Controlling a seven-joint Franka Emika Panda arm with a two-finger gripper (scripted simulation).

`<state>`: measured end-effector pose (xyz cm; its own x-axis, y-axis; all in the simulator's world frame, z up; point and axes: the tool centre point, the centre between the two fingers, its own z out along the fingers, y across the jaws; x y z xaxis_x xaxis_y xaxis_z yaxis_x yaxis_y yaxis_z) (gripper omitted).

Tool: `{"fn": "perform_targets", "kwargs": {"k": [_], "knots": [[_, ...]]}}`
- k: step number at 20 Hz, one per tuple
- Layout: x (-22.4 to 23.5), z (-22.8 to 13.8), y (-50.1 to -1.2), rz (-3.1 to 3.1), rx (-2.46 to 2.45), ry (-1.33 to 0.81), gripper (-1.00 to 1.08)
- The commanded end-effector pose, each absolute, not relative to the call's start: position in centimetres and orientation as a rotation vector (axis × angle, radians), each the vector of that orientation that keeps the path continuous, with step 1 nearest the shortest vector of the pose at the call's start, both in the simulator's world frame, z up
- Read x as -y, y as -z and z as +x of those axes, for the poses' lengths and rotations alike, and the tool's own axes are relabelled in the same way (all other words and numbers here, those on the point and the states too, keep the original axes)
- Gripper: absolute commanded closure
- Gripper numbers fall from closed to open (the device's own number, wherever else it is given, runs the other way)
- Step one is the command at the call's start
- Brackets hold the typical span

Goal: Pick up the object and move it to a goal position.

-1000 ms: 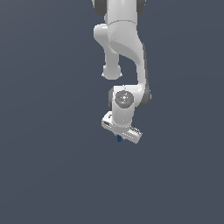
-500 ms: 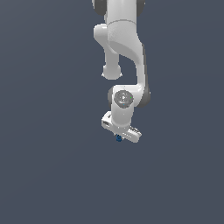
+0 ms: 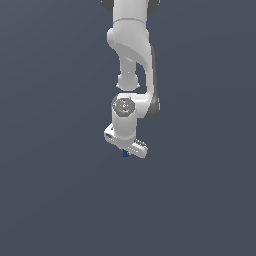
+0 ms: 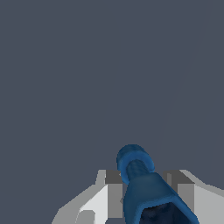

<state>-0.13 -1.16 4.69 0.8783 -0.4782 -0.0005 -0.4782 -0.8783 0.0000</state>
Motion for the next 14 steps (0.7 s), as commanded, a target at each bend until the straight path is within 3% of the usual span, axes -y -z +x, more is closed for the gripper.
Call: {"fn": "perform_targets", "kwargs": {"k": [1,7,14], "knots": [[3.2,-0.9,-4.9,-3.044,-0.777,0.0,1.08],[6.2,-2.0,-5.1,-3.044,-0.777,0.0,1.08],[6.4,-1.9,-5.1,-3.044,-0.777,0.0,1.08]]}}
